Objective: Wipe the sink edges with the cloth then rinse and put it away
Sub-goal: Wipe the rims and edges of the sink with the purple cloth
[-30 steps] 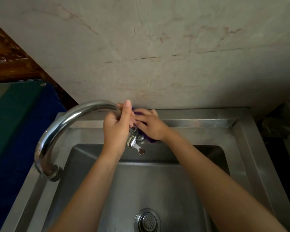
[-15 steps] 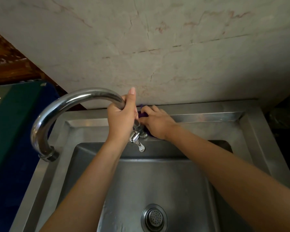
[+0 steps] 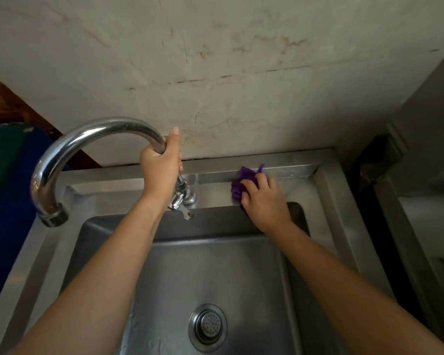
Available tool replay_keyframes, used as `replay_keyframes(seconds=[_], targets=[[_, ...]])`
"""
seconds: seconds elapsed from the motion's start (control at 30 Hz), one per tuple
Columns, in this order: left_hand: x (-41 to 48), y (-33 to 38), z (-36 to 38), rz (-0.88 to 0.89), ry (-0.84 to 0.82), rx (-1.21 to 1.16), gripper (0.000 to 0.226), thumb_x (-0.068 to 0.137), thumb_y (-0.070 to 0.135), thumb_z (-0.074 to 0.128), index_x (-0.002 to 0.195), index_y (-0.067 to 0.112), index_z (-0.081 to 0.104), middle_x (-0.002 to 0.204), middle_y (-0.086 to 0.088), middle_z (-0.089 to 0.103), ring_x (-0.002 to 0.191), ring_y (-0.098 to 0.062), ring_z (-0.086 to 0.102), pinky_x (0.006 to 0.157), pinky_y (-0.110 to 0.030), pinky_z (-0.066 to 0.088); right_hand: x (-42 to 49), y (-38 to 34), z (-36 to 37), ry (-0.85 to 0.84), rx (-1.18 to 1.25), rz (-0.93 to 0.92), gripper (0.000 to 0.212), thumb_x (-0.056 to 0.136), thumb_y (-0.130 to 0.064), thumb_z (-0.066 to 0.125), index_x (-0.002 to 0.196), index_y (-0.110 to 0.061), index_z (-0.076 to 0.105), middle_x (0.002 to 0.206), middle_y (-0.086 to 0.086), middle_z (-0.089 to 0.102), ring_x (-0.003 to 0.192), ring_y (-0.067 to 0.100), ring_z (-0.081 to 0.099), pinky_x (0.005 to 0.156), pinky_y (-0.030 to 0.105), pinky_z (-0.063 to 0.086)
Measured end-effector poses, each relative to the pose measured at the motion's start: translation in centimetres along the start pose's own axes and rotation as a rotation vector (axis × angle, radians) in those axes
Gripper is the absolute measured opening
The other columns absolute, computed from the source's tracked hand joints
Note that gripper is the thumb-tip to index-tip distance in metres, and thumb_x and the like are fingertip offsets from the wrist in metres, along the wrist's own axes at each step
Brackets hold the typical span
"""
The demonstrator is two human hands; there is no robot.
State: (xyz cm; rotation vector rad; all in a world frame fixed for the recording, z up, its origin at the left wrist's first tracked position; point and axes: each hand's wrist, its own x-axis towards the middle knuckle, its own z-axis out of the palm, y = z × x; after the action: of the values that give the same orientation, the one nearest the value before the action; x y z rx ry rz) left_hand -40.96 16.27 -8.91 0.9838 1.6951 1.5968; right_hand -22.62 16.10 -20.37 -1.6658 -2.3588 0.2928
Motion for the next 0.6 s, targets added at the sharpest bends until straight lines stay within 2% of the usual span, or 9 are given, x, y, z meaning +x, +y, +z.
replay_keyframes(seconds=[0.13,0.23,0.4,0.47,0.53,0.6], targets=[[-0.1,0.1,0.5,-0.018,0.014,-0.007,0.051,0.093,0.027,0.054,0.047,0.018,0.034,0.031,0.01,0.033,0.032,-0.007,0.031,0.049,-0.028,0.031,-2.8,-0.9,1.0,0.029,0.039,0.18,0.048,0.072,-0.034,0.076,0.112,-0.016,0.059,0.109,0.013,0.061,0.096,0.031,0.058,0.079,0.039,0.05],[0.1,0.2,0.5,-0.028,0.018,-0.005,0.049,0.093,0.026,0.054,0.049,0.018,0.034,0.031,0.011,0.034,0.031,-0.006,0.032,0.048,-0.027,0.032,-4.6,-0.8,0.3,0.083,0.135,0.271,0.041,0.079,-0.03,0.069,0.116,-0.017,0.056,0.116,0.013,0.056,0.106,0.03,0.051,0.087,0.039,0.045],[0.4,0.3,0.6,-0.056,0.025,0.013,0.047,0.091,0.029,0.056,0.05,0.018,0.037,0.031,0.011,0.037,0.031,-0.006,0.034,0.048,-0.027,0.035,-3.9,3.0,-3.6,0.365,0.097,0.465,0.038,0.087,-0.038,0.055,0.121,-0.022,0.055,0.126,0.006,0.056,0.116,0.035,0.042,0.096,0.042,0.034],[0.4,0.2,0.7,-0.059,0.031,0.006,0.046,0.091,0.029,0.056,0.05,0.019,0.038,0.031,0.011,0.037,0.031,-0.006,0.033,0.047,-0.027,0.035,-1.7,5.6,-3.7,0.337,0.06,0.468,0.038,0.091,-0.034,0.05,0.125,-0.017,0.055,0.137,0.011,0.05,0.126,0.039,0.036,0.105,0.046,0.027],[0.4,0.1,0.8,-0.056,0.038,0.009,0.046,0.091,0.028,0.056,0.05,0.019,0.038,0.03,0.011,0.037,0.03,-0.005,0.033,0.045,-0.026,0.034,-0.4,7.2,-2.4,0.218,0.056,0.431,0.044,0.094,-0.034,0.044,0.133,-0.013,0.046,0.149,0.016,0.035,0.139,0.038,0.023,0.114,0.047,0.018],[0.3,0.1,0.8,-0.051,0.047,0.014,0.046,0.091,0.027,0.056,0.05,0.018,0.038,0.031,0.011,0.038,0.03,-0.004,0.034,0.043,-0.024,0.034,0.0,7.0,-0.9,0.189,0.069,0.414,0.051,0.095,-0.037,0.04,0.14,-0.014,0.036,0.153,0.017,0.026,0.143,0.035,0.017,0.117,0.046,0.015]])
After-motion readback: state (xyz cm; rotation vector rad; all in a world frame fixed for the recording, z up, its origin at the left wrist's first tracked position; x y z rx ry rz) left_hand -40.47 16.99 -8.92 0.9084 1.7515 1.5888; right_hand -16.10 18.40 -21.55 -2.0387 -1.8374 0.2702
